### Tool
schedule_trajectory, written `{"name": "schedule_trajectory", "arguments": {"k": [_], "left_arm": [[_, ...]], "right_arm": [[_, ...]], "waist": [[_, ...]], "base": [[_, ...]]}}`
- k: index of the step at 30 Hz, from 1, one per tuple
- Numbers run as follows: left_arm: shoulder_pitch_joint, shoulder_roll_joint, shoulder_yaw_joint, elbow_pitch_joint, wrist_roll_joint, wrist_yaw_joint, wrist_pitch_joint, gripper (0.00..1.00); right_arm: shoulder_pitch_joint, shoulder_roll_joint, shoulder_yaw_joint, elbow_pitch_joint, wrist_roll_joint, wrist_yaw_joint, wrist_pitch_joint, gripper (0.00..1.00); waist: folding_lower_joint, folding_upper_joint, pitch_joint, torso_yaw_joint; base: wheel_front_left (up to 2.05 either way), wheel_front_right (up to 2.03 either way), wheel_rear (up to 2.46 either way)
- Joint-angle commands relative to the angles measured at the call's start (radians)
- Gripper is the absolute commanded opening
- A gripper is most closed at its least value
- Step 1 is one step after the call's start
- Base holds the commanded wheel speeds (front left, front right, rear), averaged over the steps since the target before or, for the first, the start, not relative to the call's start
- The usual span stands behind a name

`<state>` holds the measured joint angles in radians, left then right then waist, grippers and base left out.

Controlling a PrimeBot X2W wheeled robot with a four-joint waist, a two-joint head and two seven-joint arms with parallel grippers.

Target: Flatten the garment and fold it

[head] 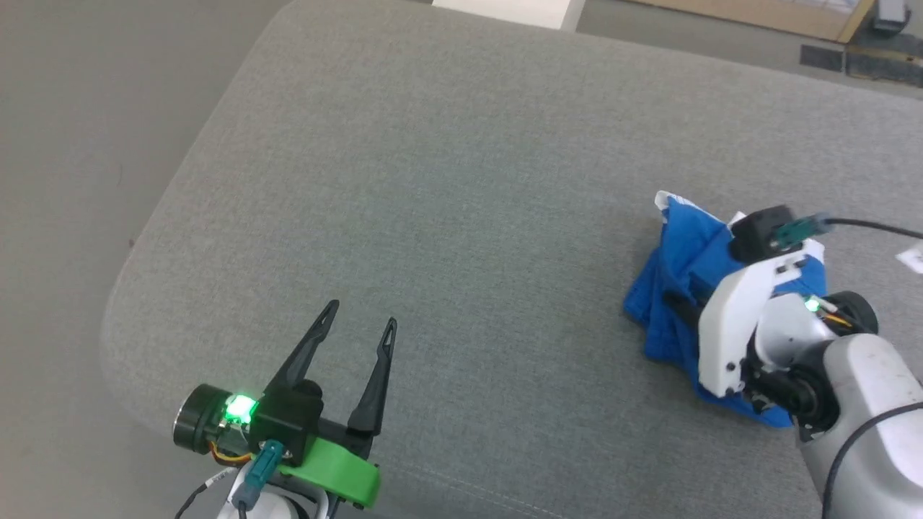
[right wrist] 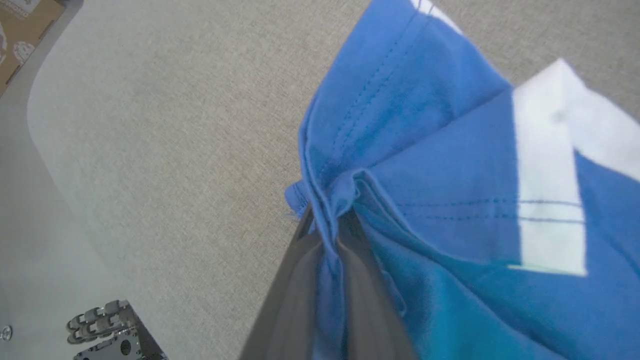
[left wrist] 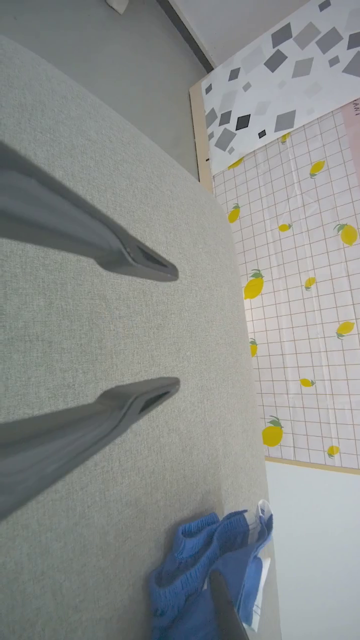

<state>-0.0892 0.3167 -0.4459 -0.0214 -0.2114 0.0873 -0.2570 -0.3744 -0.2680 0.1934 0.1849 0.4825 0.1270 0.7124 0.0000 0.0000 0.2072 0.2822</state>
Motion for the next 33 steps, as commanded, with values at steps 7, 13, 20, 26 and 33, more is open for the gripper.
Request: {"name": "schedule_trajectory", "arguments": {"k": [7, 13, 20, 26, 33], "left_arm": [[-0.023, -0.021, 0.008, 0.009, 0.016, -0.013, -0.005, 1.00], [-0.025, -0.030, 0.016, 0.023, 0.018, -0.022, -0.005, 1.00], [-0.017, -0.020, 0.042, 0.026, 0.009, -0.028, -0.005, 1.00], [-0.006, -0.005, 0.068, 0.022, -0.012, -0.028, -0.005, 1.00], [0.010, 0.010, 0.103, 0.000, -0.056, -0.020, 0.016, 1.00]], "right_arm": [[-0.090, -0.084, 0.212, 0.025, -0.002, 0.004, -0.061, 1.00], [-0.167, -0.141, 0.373, 0.048, 0.048, 0.004, -0.112, 1.00], [-0.246, -0.197, 0.399, 0.025, 0.125, 0.004, -0.241, 1.00], [-0.314, -0.296, 0.375, 0.000, 0.115, 0.004, -0.415, 1.00], [-0.287, -0.395, 0.292, 0.015, 0.057, 0.004, -0.614, 1.00]], "waist": [[0.0000, 0.0000, 0.019, 0.013], [0.0000, 0.0000, 0.000, -0.001], [0.0000, 0.0000, -0.047, -0.049], [0.0000, 0.0000, -0.084, -0.114], [0.0000, 0.0000, -0.112, -0.196]], "base": [[0.00, 0.00, 0.00], [0.00, 0.00, 0.00], [0.00, 0.00, 0.00], [0.00, 0.00, 0.00], [0.00, 0.00, 0.00]]}}
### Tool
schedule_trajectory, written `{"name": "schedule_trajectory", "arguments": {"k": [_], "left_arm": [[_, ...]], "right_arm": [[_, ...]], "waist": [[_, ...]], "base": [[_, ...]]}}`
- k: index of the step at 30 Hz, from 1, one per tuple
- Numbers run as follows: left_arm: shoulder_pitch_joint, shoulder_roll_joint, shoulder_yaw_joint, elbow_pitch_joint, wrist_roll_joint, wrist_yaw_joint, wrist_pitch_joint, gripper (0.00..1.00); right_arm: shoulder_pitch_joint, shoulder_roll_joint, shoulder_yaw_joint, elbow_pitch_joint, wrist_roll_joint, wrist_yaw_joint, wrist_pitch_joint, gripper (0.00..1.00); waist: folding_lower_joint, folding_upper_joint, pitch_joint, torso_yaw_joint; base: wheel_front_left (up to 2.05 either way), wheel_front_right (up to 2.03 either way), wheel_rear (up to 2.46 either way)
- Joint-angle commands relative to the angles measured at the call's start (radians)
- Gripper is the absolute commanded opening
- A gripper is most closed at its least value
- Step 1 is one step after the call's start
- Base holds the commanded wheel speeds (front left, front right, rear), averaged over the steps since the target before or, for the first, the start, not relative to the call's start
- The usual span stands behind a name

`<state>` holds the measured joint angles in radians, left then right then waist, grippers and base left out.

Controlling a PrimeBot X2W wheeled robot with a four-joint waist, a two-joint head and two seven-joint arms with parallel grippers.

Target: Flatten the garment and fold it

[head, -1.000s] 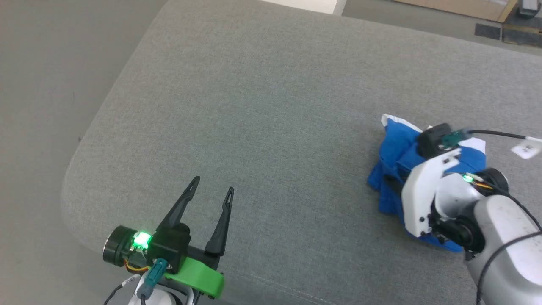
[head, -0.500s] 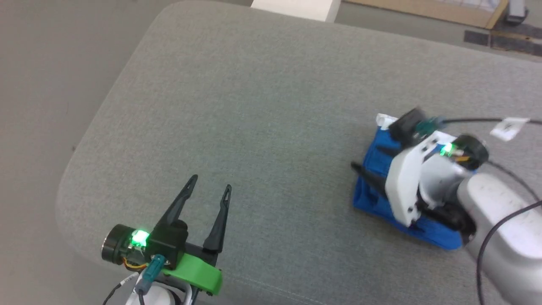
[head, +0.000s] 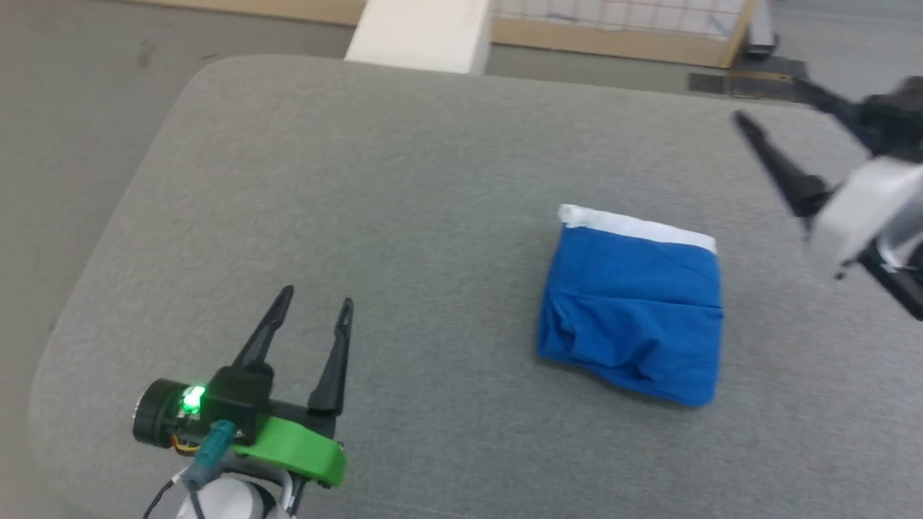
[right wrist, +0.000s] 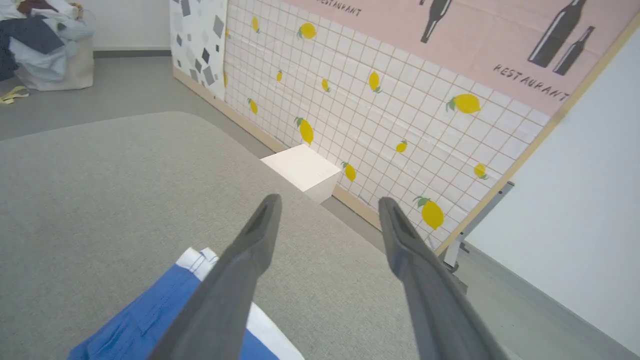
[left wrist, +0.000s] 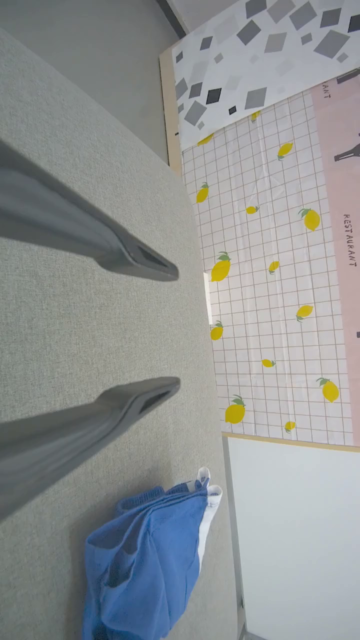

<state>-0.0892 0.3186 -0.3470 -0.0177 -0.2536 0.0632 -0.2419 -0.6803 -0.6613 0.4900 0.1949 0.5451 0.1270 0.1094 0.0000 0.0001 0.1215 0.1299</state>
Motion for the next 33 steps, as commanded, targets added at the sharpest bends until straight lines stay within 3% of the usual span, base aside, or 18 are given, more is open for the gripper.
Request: {"name": "schedule_trajectory", "arguments": {"k": [1, 6, 10, 18, 25, 33], "left_arm": [[0.012, 0.011, 0.009, -0.007, -0.019, 0.006, 0.005, 1.00], [0.024, 0.023, 0.034, -0.021, -0.055, 0.008, 0.032, 1.00], [0.026, 0.033, 0.044, -0.033, -0.074, 0.007, 0.055, 1.00], [0.043, 0.054, 0.052, -0.048, -0.085, 0.012, 0.074, 1.00], [0.063, 0.062, 0.034, -0.048, -0.066, 0.019, 0.067, 1.00], [0.075, 0.078, 0.021, -0.033, -0.017, 0.057, 0.064, 1.00]], "right_arm": [[0.033, -0.006, -0.024, 0.011, -0.009, 0.004, -0.030, 1.00], [0.152, 0.002, -0.165, 0.027, -0.040, 0.004, -0.108, 1.00], [0.276, 0.051, -0.297, 0.016, -0.081, 0.004, -0.141, 1.00], [0.522, 0.263, -0.531, -0.107, -0.169, 0.004, -0.143, 1.00], [0.678, 0.414, -0.604, -0.211, -0.250, 0.004, -0.114, 1.00], [0.764, 0.500, -0.594, -0.300, -0.320, 0.004, -0.094, 1.00]], "waist": [[0.0000, -0.0001, -0.028, -0.053], [0.0000, -0.0001, -0.040, -0.097], [0.0000, -0.0001, -0.046, -0.116], [0.0000, -0.0001, -0.058, -0.137], [0.0000, -0.0001, -0.069, -0.137], [0.0000, -0.0001, -0.059, -0.139]], "base": [[0.00, 0.00, 0.00], [0.00, 0.00, 0.00], [0.00, 0.00, 0.00], [0.00, 0.00, 0.00], [0.00, 0.00, 0.00], [0.00, 0.00, 0.00]]}}
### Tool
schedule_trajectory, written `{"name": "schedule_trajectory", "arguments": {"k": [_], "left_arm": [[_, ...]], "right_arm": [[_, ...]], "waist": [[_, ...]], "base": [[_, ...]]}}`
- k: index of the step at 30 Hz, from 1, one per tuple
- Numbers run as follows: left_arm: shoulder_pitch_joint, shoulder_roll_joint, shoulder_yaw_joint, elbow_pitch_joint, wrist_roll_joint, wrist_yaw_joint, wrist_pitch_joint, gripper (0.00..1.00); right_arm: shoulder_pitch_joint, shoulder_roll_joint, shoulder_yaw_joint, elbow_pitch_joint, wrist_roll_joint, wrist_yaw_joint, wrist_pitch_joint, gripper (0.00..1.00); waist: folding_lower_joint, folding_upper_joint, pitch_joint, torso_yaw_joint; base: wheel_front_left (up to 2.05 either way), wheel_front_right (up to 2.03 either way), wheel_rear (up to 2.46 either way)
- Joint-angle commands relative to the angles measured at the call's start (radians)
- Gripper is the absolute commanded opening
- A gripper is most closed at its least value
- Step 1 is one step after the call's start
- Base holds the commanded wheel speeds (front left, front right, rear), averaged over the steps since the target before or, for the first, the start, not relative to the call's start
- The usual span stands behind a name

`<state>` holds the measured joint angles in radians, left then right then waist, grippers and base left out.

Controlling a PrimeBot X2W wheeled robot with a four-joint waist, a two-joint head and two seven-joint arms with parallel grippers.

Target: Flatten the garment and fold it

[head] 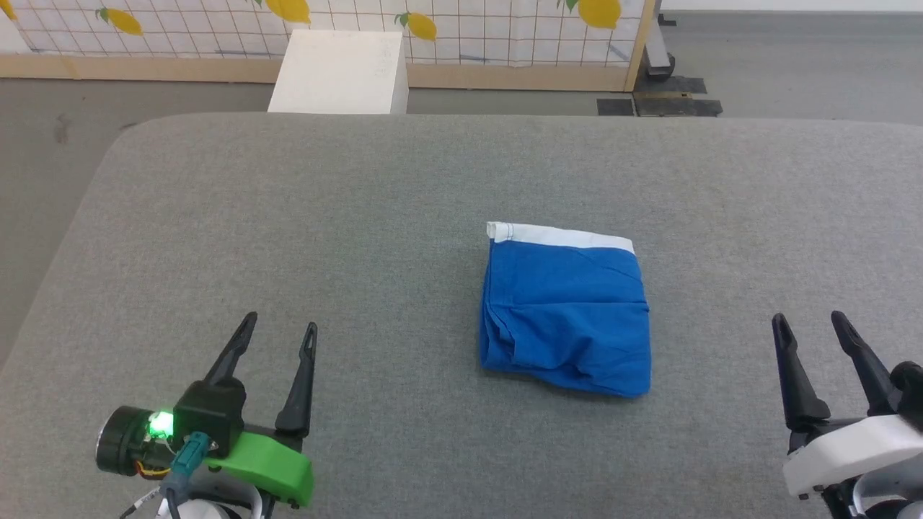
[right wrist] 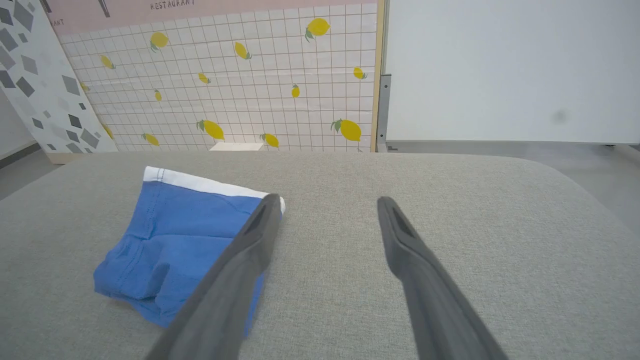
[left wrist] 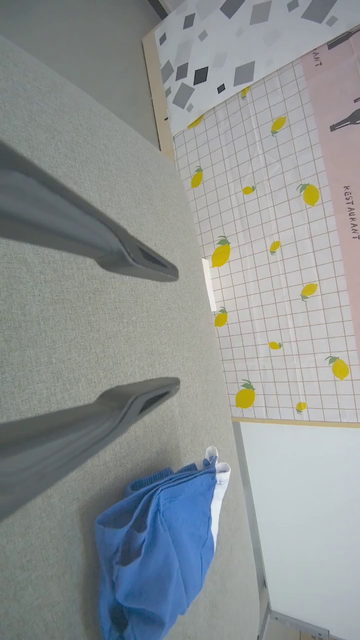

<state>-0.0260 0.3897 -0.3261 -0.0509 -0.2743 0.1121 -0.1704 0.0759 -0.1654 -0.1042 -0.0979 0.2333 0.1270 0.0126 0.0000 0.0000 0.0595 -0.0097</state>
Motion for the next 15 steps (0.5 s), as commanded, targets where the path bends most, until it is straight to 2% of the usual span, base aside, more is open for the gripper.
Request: {"name": "schedule_trajectory", "arguments": {"k": [1, 8, 11, 15], "left_arm": [[0.011, 0.007, 0.000, 0.000, 0.004, 0.009, -0.009, 1.00], [-0.004, 0.005, -0.005, -0.003, -0.002, 0.005, -0.015, 1.00], [-0.017, 0.000, -0.011, -0.005, -0.003, 0.003, -0.017, 1.00], [-0.034, -0.003, -0.020, -0.011, 0.000, -0.002, -0.021, 1.00]], "right_arm": [[0.009, 0.009, 0.000, -0.013, -0.011, 0.004, 0.006, 1.00], [0.006, 0.015, -0.004, -0.040, -0.012, 0.004, 0.027, 1.00], [-0.006, -0.005, 0.004, -0.057, 0.000, 0.004, 0.056, 1.00], [-0.045, -0.061, 0.032, -0.070, 0.053, 0.004, 0.169, 1.00]], "waist": [[0.0000, 0.0000, 0.005, 0.001], [0.0000, 0.0000, 0.023, 0.016], [0.0000, 0.0000, 0.039, 0.031], [0.0000, 0.0000, 0.076, 0.055]], "base": [[0.00, 0.00, 0.00], [0.00, 0.00, 0.00], [0.00, 0.00, 0.00], [0.00, 0.00, 0.00]]}}
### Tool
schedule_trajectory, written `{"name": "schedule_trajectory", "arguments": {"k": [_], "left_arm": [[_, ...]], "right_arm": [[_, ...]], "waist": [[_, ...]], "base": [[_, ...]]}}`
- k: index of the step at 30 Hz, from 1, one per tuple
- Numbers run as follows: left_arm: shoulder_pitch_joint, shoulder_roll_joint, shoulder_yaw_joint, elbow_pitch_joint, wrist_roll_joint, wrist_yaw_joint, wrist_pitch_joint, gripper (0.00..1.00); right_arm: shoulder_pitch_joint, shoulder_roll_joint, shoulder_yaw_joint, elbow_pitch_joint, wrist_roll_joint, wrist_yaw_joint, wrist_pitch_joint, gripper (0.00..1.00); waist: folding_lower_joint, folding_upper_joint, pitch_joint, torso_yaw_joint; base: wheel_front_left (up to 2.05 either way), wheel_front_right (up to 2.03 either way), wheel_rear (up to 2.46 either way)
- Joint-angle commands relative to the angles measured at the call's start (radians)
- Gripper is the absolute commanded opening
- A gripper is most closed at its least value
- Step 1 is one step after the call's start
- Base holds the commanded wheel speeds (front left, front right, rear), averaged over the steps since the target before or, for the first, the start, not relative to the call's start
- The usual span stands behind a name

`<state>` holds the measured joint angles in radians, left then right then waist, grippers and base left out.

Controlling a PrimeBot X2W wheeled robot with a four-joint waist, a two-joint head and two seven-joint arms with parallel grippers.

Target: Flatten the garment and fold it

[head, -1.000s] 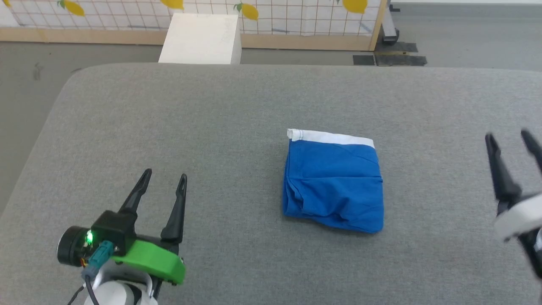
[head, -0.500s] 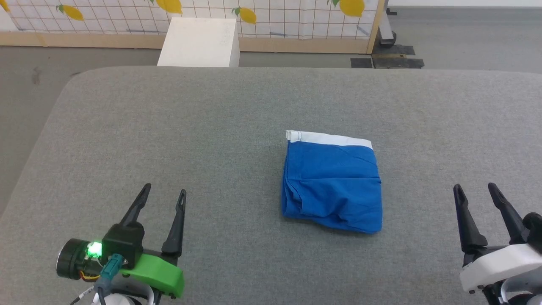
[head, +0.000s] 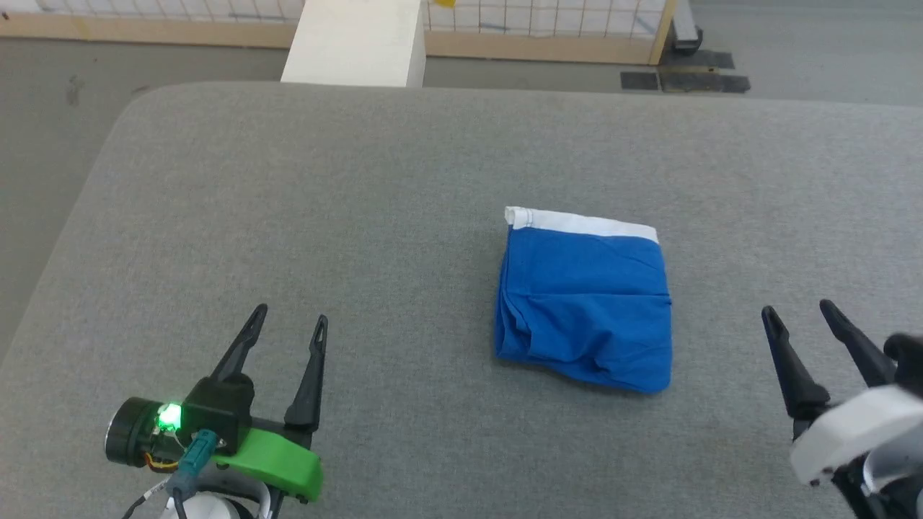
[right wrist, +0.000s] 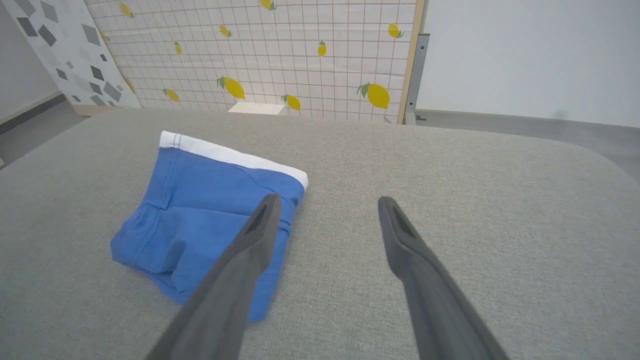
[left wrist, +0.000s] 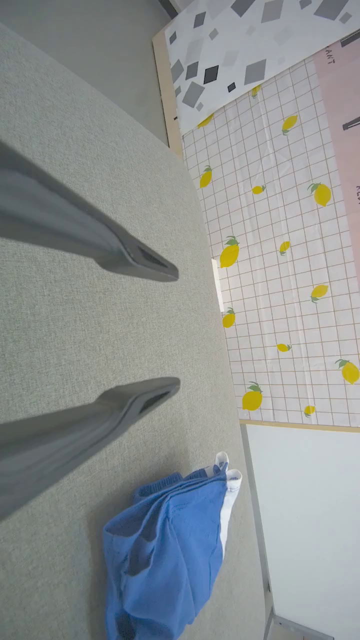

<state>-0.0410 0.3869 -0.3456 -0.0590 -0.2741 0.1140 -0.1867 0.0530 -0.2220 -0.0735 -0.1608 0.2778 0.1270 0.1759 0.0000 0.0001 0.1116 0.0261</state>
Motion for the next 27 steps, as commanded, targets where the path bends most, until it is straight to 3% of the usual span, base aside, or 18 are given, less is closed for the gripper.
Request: {"name": "schedule_trajectory", "arguments": {"k": [1, 9, 15, 21, 27], "left_arm": [[-0.024, -0.001, -0.002, -0.005, 0.001, -0.003, -0.006, 1.00], [-0.058, -0.007, -0.020, -0.008, 0.013, -0.008, -0.016, 1.00], [-0.092, -0.021, -0.033, 0.001, 0.019, -0.011, -0.028, 1.00], [-0.123, -0.037, -0.047, 0.017, 0.026, -0.013, -0.040, 1.00], [-0.133, -0.050, -0.054, 0.032, 0.029, -0.010, -0.053, 1.00]], "right_arm": [[-0.039, -0.022, 0.008, -0.006, 0.032, 0.004, 0.056, 1.00], [-0.222, -0.120, 0.051, 0.011, 0.234, 0.004, 0.480, 1.00], [-0.358, -0.042, -0.032, 0.147, 0.290, 0.004, 0.757, 1.00], [-0.439, 0.039, -0.090, 0.258, 0.194, 0.004, 0.893, 1.00], [-0.446, 0.073, -0.087, 0.321, 0.094, 0.004, 0.905, 1.00]], "waist": [[0.0000, -0.0001, 0.037, 0.027], [0.0000, -0.0001, 0.139, 0.086], [0.0000, -0.0001, 0.197, 0.140], [0.0000, -0.0001, 0.238, 0.190], [0.0000, -0.0001, 0.260, 0.219]], "base": [[0.00, 0.00, 0.00], [0.00, 0.00, 0.00], [0.00, 0.00, 0.00], [0.00, 0.00, 0.00], [0.00, 0.00, 0.00]]}}
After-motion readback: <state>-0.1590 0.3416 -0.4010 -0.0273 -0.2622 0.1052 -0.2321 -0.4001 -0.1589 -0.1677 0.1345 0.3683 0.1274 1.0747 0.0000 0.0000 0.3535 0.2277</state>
